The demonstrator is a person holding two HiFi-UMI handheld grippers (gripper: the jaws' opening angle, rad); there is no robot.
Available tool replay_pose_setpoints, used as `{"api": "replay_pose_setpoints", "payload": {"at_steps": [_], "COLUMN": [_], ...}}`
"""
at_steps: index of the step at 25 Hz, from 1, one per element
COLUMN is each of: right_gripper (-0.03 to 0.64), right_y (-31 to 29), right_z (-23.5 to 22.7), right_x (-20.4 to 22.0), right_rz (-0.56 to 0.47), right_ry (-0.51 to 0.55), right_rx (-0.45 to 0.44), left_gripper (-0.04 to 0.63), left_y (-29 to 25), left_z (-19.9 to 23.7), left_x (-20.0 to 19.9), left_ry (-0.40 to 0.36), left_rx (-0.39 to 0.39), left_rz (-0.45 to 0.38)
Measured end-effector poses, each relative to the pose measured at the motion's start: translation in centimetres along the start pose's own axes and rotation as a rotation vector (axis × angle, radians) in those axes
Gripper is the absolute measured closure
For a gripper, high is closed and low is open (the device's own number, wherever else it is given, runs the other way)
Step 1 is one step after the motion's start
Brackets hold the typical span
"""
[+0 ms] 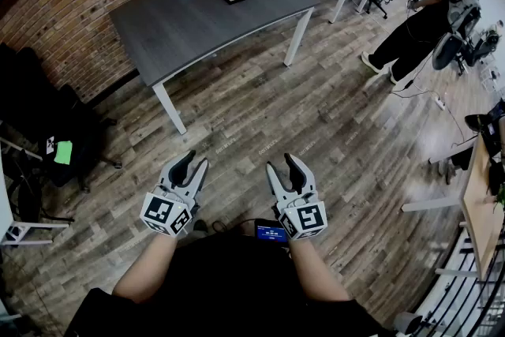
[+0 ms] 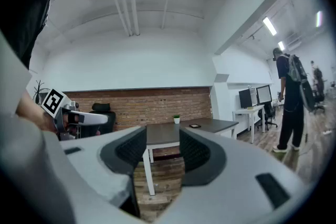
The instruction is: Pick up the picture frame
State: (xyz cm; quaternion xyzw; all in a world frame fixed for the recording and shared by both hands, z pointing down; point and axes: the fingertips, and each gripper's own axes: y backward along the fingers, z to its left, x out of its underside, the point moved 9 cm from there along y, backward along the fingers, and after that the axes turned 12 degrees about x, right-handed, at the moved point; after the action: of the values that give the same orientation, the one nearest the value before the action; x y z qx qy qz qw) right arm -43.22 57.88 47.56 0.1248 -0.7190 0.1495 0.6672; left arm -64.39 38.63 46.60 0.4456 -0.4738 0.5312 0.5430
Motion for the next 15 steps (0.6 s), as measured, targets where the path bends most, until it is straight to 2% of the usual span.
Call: {"api": "replay_pose_setpoints", "payload": {"at_steps": [6,10,15], "right_gripper": [0.419,0.419,0.419], "right_y": [0.0,0.9,1.1], "right_z": [-0.6,-0.9,-1.8], "right_x": [-0.3,-0.7,-0.3], "right_rz": [-0.042,-0.112,-0.094], "right_ry": [-0.052,-0.077,-0.097], "right_rx": [0.002,-0.058,-0.054], "left_gripper": [0.474,0.476,0.476], "left_y": [-0.2,-0.4,-0.8], "left_z": [-0.1,-0.7,-1.5], "left_x": [-0.1,0.1,-0.1], "left_ry": [0.005,0.0,-0.009], "left_rx": [0.001,0.0,0.016], "left_rz": [0.003,0.007,0.0]}}
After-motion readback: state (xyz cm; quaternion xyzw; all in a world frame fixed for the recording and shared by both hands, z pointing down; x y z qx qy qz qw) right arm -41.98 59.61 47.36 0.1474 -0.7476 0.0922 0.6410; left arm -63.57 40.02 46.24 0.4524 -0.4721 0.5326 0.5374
